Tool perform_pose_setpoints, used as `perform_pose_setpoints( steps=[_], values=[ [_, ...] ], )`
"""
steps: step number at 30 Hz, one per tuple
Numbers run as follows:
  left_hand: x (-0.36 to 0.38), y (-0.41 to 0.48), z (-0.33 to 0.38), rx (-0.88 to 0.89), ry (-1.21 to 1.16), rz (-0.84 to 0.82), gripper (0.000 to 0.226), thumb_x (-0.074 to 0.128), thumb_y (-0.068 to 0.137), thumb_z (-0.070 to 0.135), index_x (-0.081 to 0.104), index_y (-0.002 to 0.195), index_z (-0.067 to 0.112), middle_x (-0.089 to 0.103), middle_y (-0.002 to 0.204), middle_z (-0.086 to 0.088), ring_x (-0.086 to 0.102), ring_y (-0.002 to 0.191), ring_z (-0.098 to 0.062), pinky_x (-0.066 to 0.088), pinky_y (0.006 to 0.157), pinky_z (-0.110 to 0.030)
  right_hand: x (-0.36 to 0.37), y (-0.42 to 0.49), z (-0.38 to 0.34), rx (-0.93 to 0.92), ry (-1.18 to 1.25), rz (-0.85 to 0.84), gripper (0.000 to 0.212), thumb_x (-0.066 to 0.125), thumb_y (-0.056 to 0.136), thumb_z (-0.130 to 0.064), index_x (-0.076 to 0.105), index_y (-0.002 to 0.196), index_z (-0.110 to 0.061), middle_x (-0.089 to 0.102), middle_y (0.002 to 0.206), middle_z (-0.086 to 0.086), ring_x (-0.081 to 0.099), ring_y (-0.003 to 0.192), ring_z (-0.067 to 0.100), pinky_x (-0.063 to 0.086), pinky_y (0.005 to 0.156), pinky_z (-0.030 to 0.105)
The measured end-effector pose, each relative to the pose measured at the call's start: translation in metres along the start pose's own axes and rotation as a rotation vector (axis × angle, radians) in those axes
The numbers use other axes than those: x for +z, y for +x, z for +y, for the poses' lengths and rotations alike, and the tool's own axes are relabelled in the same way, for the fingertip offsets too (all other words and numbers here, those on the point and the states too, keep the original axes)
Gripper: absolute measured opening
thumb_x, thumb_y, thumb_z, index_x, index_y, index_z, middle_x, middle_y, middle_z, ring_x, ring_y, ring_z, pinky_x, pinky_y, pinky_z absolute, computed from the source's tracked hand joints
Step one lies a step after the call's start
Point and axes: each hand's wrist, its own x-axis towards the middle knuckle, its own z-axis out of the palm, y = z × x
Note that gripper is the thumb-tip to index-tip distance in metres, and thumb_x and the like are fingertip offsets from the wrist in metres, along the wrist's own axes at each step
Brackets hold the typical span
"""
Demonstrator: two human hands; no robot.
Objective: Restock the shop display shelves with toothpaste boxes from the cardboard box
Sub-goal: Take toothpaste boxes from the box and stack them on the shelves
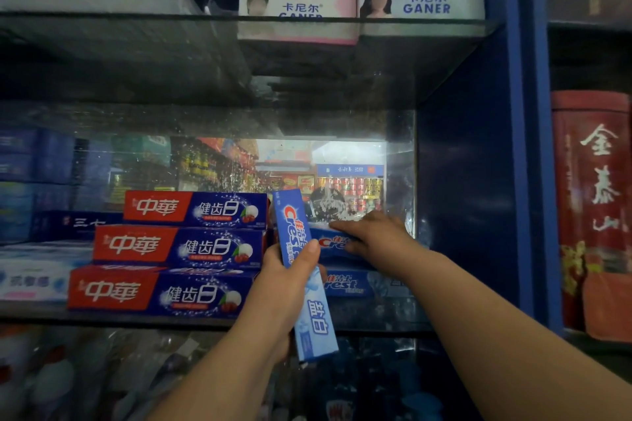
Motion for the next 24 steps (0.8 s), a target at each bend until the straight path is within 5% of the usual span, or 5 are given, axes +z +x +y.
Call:
perform_pose_setpoints(
  steps=[5,11,16,21,24],
  values=[
    [0.001,-0.001,0.001,-0.02,0.009,-0.002,0.034,0.059,0.087,0.048,0.05,0.112,0.028,0.07,0.1,-0.007,0.07,0.089,-0.025,0.056,0.087,-0.046,-0.005,-0.011,-0.013,-0.036,-0.029,0.021,0.039,0.041,0.097,-0.047,0.045,0.136,-0.046,0.041,0.147,-0.009,0.031,0.135,0.027,0.026,0.107,0.047],
    [0.012,0.005,0.013,-0.081,-0.199,-0.052,0.031,0.044,0.098,0.034,0.048,0.126,0.02,0.066,0.106,-0.012,0.066,0.086,-0.024,0.052,0.072,-0.035,-0.05,-0.045,-0.049,0.034,0.911,-0.11,0.045,0.05,0.088,-0.059,0.063,0.121,-0.031,0.062,0.122,-0.01,0.054,0.111,0.012,0.041,0.097,0.039],
    [0.031,0.01,0.026,-0.055,-0.365,-0.143,0.034,0.04,0.101,0.029,0.045,0.131,0.014,0.064,0.116,-0.015,0.069,0.096,-0.026,0.056,0.072,-0.039,-0.051,-0.05,-0.044,-0.009,1.038,-0.246,0.033,0.065,0.088,-0.035,0.063,0.118,-0.023,0.071,0.114,-0.001,0.067,0.106,0.02,0.048,0.101,0.044],
    [0.03,0.019,0.022,-0.004,-0.071,-0.184,0.041,0.046,0.095,0.04,0.042,0.136,0.036,0.059,0.13,-0.002,0.059,0.115,-0.023,0.047,0.099,-0.049,-0.051,-0.049,-0.03,0.053,1.05,-0.028,0.035,0.06,0.093,-0.028,0.057,0.127,-0.024,0.071,0.108,0.002,0.07,0.097,0.022,0.055,0.091,0.046],
    [0.026,0.022,0.017,-0.064,0.111,-0.142,0.058,0.048,0.091,0.031,0.026,0.142,0.047,0.043,0.145,0.001,0.057,0.118,-0.028,0.051,0.094,-0.049,-0.061,-0.047,-0.02,0.08,0.907,0.094,0.042,0.054,0.095,-0.035,0.047,0.137,-0.035,0.067,0.107,-0.005,0.067,0.092,0.016,0.057,0.079,0.038]
  ],
)
